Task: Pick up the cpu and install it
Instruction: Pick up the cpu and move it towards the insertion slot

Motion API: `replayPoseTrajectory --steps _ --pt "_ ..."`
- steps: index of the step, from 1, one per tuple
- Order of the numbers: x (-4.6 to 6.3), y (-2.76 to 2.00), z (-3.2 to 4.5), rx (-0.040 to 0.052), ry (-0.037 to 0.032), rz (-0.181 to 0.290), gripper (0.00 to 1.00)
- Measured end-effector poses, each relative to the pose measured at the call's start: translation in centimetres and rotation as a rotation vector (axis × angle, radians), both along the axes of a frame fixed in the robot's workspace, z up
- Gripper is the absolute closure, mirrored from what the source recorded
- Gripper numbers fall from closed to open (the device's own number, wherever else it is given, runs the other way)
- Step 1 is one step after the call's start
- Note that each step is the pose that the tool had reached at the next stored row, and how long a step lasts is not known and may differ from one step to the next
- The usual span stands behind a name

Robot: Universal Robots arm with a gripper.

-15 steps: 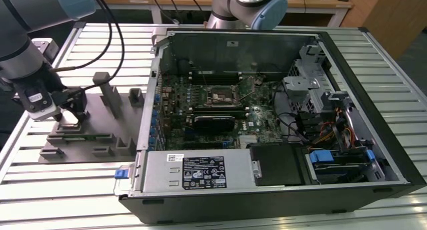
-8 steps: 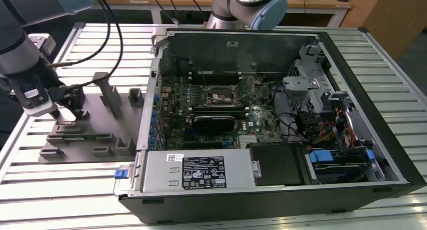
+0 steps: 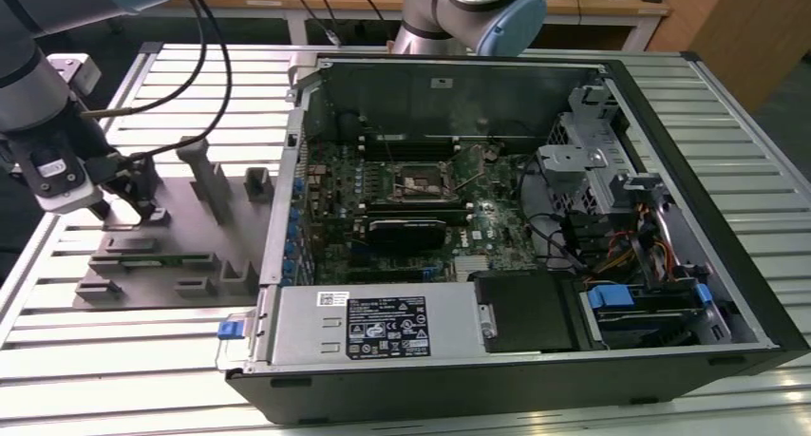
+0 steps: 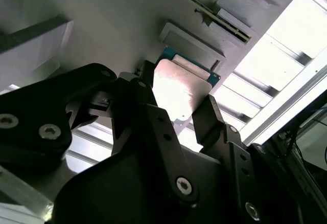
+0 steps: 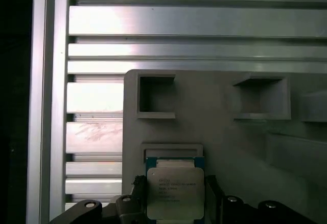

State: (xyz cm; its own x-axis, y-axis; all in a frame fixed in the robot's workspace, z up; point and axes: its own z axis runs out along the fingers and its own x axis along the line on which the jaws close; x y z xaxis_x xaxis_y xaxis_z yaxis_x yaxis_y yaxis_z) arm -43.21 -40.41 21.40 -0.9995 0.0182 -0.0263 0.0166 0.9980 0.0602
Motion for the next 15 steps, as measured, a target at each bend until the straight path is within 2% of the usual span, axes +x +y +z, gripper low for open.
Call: replayPoseTrajectory --steps 7,15 --pt "0.0 0.0 0.49 0.0 -0.0034 0.0 0.46" --pt "-0.1 0.01 1.46 0.0 -0.0053 0.0 0.46"
